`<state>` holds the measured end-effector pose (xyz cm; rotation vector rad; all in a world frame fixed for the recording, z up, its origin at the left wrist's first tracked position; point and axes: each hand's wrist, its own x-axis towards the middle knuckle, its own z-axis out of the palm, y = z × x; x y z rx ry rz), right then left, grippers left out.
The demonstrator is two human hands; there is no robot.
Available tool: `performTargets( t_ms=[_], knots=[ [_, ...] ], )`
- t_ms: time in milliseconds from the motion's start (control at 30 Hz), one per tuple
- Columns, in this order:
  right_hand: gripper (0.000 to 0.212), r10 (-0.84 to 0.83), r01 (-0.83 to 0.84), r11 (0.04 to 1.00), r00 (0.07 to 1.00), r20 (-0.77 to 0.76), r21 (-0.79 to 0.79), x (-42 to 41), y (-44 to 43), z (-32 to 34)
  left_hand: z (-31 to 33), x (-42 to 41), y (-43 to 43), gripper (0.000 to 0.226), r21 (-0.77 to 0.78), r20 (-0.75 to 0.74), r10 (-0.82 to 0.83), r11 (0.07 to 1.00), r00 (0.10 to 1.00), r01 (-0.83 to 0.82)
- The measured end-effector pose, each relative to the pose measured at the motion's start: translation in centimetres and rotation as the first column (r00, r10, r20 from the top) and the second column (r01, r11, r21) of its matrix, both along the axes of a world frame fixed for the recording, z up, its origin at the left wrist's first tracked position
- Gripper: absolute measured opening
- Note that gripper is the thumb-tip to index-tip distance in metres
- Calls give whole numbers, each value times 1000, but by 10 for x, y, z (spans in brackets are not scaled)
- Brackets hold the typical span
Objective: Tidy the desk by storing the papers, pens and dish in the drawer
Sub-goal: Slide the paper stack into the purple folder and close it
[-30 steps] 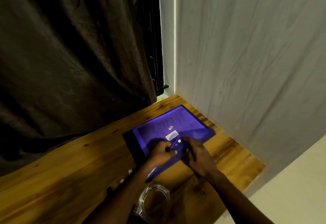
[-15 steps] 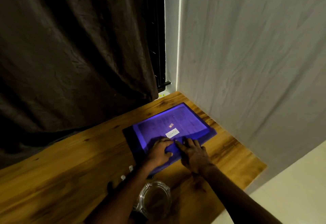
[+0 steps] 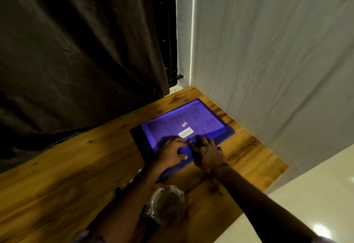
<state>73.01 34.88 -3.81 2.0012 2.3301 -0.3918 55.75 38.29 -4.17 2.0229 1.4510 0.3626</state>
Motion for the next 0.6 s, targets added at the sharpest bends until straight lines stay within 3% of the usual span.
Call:
performTargets(
  t_ms=[367, 600],
  knots=[
    [61, -9, 8, 1000, 999, -46, -28, 2, 6, -10, -7, 3, 0, 53, 64, -30, -26, 998, 999, 28],
    [64, -1, 1, 999, 1000, 7, -42, -6, 0, 4, -7, 4, 3, 46, 82, -99, -79, 993, 992, 87]
  ],
)
